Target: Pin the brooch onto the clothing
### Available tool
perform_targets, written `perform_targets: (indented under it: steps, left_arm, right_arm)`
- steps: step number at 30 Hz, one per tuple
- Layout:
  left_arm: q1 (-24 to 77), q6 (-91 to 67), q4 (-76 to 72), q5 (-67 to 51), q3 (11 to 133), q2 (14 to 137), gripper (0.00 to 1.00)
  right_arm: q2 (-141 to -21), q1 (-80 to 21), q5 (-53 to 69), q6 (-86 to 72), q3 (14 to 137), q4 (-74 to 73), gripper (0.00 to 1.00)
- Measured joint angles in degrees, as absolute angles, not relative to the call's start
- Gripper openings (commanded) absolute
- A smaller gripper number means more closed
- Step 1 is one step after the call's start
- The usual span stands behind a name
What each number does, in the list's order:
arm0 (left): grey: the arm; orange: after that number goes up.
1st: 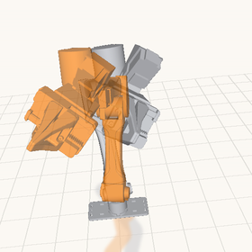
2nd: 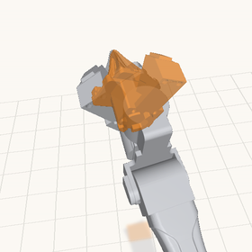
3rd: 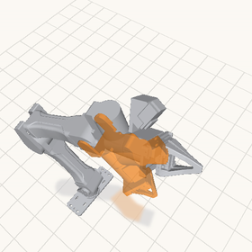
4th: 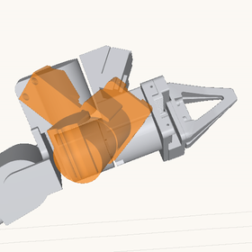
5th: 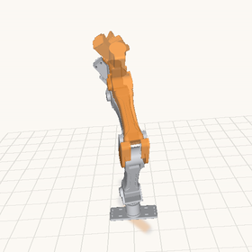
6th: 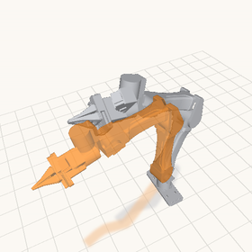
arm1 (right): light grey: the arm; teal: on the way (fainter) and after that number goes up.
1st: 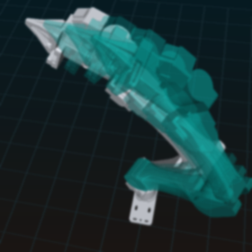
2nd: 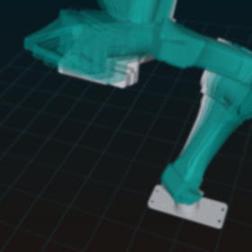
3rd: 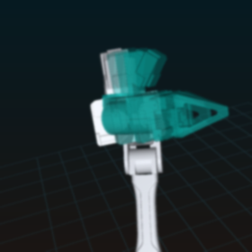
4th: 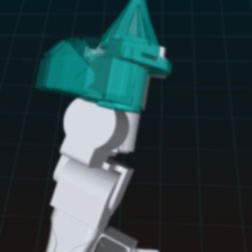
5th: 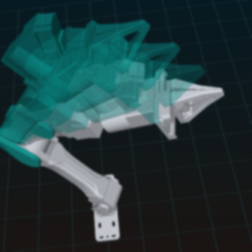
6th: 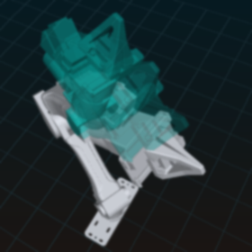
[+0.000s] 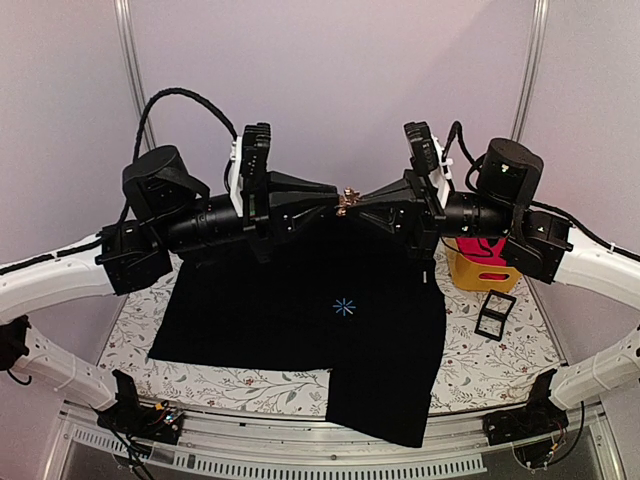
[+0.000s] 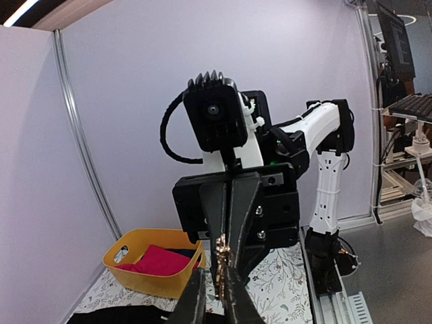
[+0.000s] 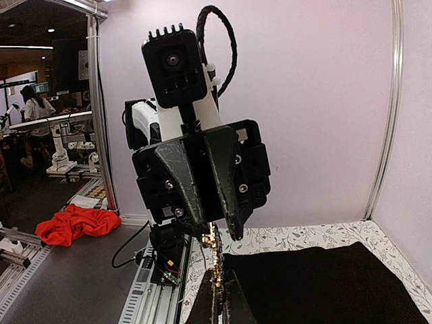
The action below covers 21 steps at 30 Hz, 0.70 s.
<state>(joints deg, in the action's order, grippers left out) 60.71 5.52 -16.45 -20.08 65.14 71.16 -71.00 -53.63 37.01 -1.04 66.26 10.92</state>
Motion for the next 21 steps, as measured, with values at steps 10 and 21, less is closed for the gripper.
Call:
perform_targets:
  steps: [10,21]
  left_arm:
    - [61.0,5.9,-14.7,-20.3,66.1,71.7,0.04]
    - [61.0,6.5,-12.9,-19.9,66.6,71.8,0.00]
  right_arm:
    - [-71.0,-53.6,37.0,-0.2,66.3,10.5,0.00]
    - [-71.0,-53.6,36.8,0.9,66.3,9.8,0.47]
